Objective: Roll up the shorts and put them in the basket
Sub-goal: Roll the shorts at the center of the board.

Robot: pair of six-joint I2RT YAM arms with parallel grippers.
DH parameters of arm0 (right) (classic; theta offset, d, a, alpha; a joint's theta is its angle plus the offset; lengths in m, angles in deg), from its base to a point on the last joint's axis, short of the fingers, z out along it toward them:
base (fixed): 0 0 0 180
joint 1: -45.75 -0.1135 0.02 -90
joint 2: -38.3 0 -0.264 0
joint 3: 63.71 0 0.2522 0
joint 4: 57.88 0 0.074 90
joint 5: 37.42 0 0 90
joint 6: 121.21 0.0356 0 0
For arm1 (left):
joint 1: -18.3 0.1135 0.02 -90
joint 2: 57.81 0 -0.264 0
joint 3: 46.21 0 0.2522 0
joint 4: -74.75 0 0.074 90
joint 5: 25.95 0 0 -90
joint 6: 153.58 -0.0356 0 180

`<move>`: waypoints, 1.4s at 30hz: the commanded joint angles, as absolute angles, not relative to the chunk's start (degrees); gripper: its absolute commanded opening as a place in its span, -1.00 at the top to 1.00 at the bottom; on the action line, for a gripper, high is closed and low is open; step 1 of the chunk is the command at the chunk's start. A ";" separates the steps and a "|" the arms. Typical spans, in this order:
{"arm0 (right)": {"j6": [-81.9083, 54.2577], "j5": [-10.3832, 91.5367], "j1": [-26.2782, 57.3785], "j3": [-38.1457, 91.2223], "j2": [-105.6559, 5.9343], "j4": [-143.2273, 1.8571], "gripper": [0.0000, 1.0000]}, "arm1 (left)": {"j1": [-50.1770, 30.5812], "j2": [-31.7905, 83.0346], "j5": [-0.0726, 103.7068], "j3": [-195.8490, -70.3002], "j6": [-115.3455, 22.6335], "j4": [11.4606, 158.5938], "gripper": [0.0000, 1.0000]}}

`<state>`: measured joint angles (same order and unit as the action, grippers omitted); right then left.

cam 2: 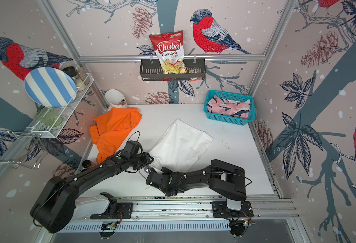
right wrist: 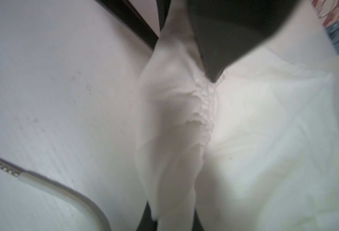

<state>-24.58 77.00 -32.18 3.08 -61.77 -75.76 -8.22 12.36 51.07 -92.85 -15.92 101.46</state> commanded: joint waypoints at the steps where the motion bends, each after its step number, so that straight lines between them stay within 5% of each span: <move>1: -14.48 48.22 -25.51 -1.15 -57.20 -67.79 1.00 | -7.85 9.85 55.95 -95.01 -18.32 105.76 -0.09; 6: 1.63 17.99 -13.46 -10.13 -57.44 -47.41 1.00 | -7.91 4.71 54.96 -97.23 -20.11 107.25 -0.39; 13: 20.90 8.55 -1.34 -18.24 -65.59 -29.28 1.00 | -10.23 9.33 53.06 -98.64 -20.60 106.29 -0.42; 28: 19.13 13.81 1.66 -19.22 -66.38 -38.41 1.00 | -13.95 22.34 58.95 -100.48 -21.26 103.09 -0.42; 34: 10.01 21.38 -0.92 -14.49 -60.49 -54.16 0.38 | -13.10 27.27 58.27 -99.88 -23.06 102.63 -0.15; 42: -2.97 51.14 -9.24 -0.71 -52.33 -84.00 -0.18 | -12.45 30.01 57.04 -99.34 -23.97 100.86 -0.08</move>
<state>3.29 36.24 -7.31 -3.43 -53.66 -70.07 -12.62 28.93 56.34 -100.04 -23.11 97.57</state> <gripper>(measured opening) 0.584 0.538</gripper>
